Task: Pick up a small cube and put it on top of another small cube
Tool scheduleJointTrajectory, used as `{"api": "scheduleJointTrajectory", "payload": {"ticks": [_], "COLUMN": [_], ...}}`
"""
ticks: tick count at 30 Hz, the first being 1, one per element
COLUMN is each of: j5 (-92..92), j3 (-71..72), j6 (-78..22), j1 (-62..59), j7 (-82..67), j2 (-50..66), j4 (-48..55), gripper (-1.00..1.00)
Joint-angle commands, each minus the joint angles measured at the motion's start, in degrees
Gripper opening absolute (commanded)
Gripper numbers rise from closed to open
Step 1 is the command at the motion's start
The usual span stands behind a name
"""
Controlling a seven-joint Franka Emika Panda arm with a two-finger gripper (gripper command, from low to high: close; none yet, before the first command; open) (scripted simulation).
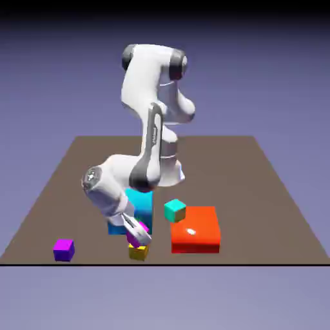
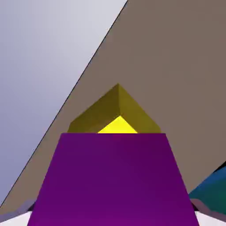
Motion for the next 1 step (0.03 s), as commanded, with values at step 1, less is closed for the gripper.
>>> {"api": "scheduleJointTrajectory", "payload": {"ticks": [1], "j5": [-0.92], "j3": [-0.52], "j6": [-2.49], "j1": [-0.2], "j7": [0.7], "j2": [-1.44], "j4": [1.14], "gripper": [1.0]}}
